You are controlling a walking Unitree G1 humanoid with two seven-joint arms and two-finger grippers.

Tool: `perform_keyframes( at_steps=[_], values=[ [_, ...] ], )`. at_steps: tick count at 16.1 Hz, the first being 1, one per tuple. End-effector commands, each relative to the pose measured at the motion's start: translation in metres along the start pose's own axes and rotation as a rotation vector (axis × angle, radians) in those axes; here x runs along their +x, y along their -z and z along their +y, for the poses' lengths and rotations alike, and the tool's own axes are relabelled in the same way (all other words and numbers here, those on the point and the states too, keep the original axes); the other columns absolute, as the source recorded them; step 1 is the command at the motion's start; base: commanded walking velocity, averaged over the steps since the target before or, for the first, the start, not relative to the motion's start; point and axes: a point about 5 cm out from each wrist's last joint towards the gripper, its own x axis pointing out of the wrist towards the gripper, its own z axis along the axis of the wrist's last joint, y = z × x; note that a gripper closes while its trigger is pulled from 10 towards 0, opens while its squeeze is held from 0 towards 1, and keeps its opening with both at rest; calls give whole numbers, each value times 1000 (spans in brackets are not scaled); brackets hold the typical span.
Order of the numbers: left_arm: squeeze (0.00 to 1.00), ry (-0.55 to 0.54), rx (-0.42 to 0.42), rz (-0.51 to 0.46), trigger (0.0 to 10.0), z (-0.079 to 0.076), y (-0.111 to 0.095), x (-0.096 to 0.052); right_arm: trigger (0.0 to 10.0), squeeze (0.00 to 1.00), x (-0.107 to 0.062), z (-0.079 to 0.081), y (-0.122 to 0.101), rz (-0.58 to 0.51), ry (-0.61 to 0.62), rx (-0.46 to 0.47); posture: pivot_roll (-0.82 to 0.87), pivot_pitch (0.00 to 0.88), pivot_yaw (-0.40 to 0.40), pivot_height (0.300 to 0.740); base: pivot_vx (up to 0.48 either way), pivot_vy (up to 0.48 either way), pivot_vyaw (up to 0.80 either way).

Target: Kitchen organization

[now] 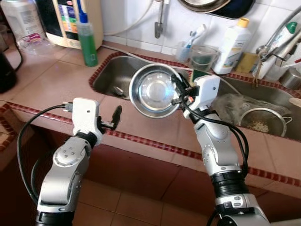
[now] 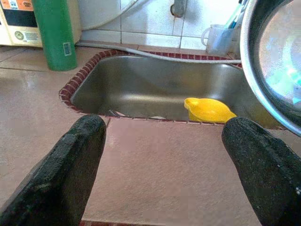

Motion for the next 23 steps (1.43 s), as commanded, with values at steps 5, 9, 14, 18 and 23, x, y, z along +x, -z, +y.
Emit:
perform_keyframes(
  at_steps=[5,9,14,18,23],
  values=[
    [0,66,49,-32,10000,-11,-6,-3,10000,0,-2,-2,-7,-14,1,-23,42,78,-85,740,0,0,0],
    [0,82,51,-36,10000,-10,-6,-3,10000,0,-1,-1,-7,-15,-1,-26,43,72,-83,740,0,0,0],
    [0,93,48,-44,10000,-11,-8,-1,10000,0,-1,1,-6,-15,-12,-30,46,53,-85,740,225,0,0],
    [0,99,49,-40,10000,-13,-6,-2,10000,0,-1,2,-5,-11,-21,-35,47,46,-87,740,334,0,0],
    [0,105,46,-40,10000,-14,-5,-2,10000,0,-2,3,-4,-6,-30,-39,46,40,-87,740,332,0,0]
  ],
)
